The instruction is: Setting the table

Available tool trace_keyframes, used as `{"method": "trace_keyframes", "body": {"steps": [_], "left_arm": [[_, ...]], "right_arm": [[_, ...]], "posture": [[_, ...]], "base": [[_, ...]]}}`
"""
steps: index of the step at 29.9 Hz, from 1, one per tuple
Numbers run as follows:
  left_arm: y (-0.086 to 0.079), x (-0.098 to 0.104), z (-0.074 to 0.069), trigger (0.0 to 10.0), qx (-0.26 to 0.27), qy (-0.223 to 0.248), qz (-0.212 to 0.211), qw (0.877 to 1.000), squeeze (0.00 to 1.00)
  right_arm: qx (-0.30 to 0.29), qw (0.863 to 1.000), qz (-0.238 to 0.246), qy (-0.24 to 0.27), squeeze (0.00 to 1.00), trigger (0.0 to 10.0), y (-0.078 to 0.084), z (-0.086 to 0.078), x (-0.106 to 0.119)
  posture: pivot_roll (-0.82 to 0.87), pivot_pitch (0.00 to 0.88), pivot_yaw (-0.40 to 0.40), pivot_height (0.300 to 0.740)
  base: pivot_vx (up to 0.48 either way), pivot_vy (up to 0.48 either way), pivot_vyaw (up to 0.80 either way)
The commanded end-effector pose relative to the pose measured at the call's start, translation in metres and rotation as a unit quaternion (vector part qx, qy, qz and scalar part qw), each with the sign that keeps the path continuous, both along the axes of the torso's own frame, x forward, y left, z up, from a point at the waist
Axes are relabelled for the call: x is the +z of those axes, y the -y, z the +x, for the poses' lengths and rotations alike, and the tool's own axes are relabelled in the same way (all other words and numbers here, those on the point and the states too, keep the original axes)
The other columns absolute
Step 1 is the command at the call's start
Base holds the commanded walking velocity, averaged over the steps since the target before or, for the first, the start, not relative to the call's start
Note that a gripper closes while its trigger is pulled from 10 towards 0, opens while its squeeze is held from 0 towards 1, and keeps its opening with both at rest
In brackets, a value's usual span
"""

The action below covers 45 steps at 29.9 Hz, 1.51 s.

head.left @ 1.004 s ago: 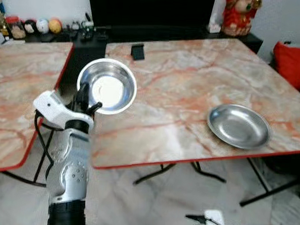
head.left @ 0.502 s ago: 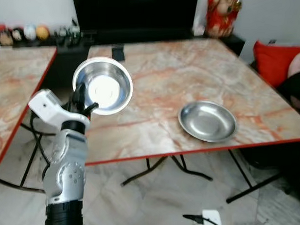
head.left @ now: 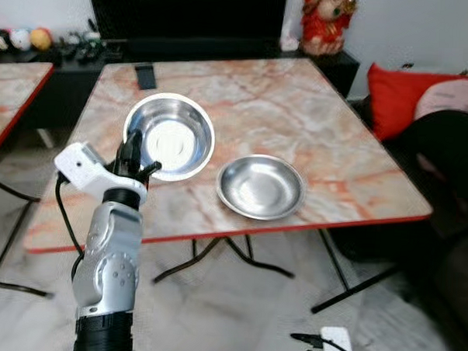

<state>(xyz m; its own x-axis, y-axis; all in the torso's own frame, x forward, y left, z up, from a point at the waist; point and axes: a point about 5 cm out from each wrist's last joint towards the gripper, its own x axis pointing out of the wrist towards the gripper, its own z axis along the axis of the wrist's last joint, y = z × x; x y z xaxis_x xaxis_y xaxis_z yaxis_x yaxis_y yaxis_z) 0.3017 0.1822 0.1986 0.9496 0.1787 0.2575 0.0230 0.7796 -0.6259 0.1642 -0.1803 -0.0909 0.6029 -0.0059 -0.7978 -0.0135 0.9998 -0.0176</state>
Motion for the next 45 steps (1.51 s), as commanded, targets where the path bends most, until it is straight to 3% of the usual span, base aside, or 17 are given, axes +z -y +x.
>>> {"method": "trace_keyframes", "body": {"steps": [1, 5, 12, 14, 19, 38, 45], "left_arm": [[-0.004, 0.004, 0.000, 10.0, 0.010, 0.005, 0.006, 1.000, 0.00], [-0.007, 0.000, -0.001, 10.0, 0.015, -0.001, 0.009, 1.000, 0.00], [-0.037, -0.005, -0.006, 10.0, 0.057, -0.021, 0.081, 0.995, 0.00], [-0.048, -0.004, -0.008, 10.0, 0.068, -0.032, 0.126, 0.989, 0.00], [-0.062, -0.005, -0.008, 10.0, 0.086, -0.053, 0.155, 0.983, 0.00], [-0.046, -0.009, -0.002, 10.0, 0.058, -0.056, 0.143, 0.986, 0.00], [-0.044, -0.008, 0.000, 10.0, 0.052, -0.052, 0.142, 0.987, 0.00]], "right_arm": [[0.002, 1.000, 0.006, -0.003, 0.00, 10.0, -0.005, -0.001, -0.001], [0.003, 1.000, 0.006, -0.003, 0.00, 10.0, -0.005, -0.001, -0.001], [0.001, 1.000, 0.004, -0.004, 0.00, 10.0, -0.004, 0.000, -0.001], [0.002, 1.000, 0.003, -0.004, 0.00, 10.0, -0.004, 0.000, -0.001], [0.002, 1.000, 0.002, -0.004, 0.00, 10.0, -0.004, 0.000, -0.001], [0.001, 1.000, 0.012, -0.004, 0.00, 10.0, -0.005, -0.001, -0.001], [0.003, 1.000, 0.011, -0.006, 0.00, 10.0, -0.005, -0.002, -0.001]], "posture": [[-0.05, 0.000, 0.008, 0.740], [-0.05, 0.000, 0.007, 0.740], [-0.05, 0.000, 0.003, 0.740], [-0.05, 0.000, 0.002, 0.740], [-0.05, 0.000, 0.001, 0.740], [-0.06, 0.000, 0.012, 0.740], [-0.05, 0.000, 0.012, 0.740]], "base": [[0.000, -0.472, 0.00], [0.000, -0.472, 0.00], [0.000, -0.472, 0.00], [0.000, -0.336, 0.00], [0.000, -0.052, 0.00], [0.000, 0.000, 0.17], [0.289, 0.000, 0.00]]}}
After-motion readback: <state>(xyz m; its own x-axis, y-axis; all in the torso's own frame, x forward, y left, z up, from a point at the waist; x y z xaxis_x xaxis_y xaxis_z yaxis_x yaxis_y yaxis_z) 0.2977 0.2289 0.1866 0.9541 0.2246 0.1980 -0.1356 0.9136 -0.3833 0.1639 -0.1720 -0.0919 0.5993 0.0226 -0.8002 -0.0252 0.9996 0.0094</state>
